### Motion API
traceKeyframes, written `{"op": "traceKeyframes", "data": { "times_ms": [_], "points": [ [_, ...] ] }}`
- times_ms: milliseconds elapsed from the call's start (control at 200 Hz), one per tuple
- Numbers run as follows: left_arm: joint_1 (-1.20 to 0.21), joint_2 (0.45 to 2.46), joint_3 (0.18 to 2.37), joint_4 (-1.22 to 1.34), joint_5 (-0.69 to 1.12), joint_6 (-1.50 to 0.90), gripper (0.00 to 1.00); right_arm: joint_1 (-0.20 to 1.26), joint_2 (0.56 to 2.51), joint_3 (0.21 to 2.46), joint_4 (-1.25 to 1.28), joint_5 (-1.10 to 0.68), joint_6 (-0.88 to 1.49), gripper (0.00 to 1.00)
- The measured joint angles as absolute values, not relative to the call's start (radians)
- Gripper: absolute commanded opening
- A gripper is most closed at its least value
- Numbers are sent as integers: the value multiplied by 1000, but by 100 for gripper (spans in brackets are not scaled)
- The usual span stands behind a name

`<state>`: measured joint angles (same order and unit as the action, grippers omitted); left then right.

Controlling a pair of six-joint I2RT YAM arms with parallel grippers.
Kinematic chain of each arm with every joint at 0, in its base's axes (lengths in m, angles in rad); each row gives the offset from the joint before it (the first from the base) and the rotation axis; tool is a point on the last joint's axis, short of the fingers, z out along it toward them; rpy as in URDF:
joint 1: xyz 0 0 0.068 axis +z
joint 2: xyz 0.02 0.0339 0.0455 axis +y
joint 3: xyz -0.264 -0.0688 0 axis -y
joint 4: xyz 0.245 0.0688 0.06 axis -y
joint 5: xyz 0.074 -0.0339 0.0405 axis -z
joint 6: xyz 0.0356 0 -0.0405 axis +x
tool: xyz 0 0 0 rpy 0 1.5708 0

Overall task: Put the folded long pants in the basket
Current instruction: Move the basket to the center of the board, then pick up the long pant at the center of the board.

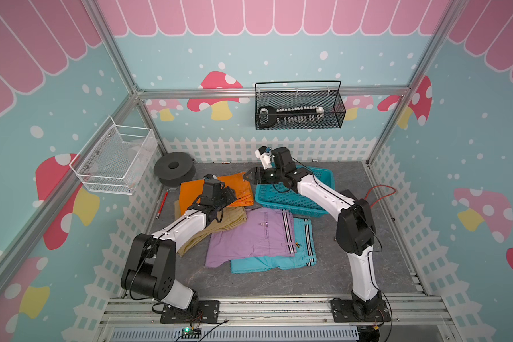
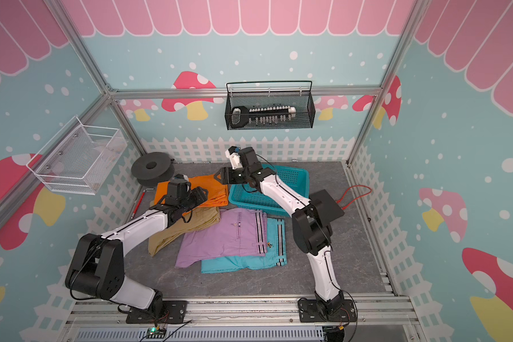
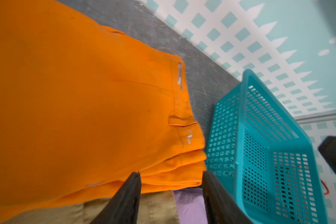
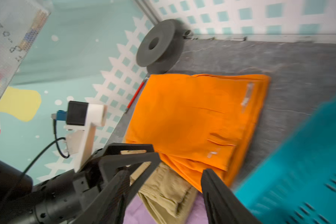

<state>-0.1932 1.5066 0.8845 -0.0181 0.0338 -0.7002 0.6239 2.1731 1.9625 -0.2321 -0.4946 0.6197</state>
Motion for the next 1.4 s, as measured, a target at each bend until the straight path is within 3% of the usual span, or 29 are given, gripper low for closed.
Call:
{"op": "traceKeyframes", "data": {
  "times_ms": [155,295,405,480,670,971,1401],
  "points": [
    [-76,1444,796,-29,-19,-753,53,710,2325,2107,-252,-444,654,64],
    [-54,1407,767,-36,-73,-776,53,714,2420,2166,-315,-336,664,64],
    [-52,1383,766,-36,-82,-783,53,701,2442,2177,-355,-233,657,63],
    [-51,1370,766,-36,-73,-786,53,691,2442,2187,-392,-175,657,58],
    [-50,1344,766,-36,-58,-798,53,671,2440,2170,-428,-59,667,63],
    [-48,1351,766,-34,-30,-805,53,666,2523,2427,-460,-100,712,65],
    [-48,1356,764,-33,-14,-805,53,688,2580,2444,-512,-70,720,65]
  ]
}}
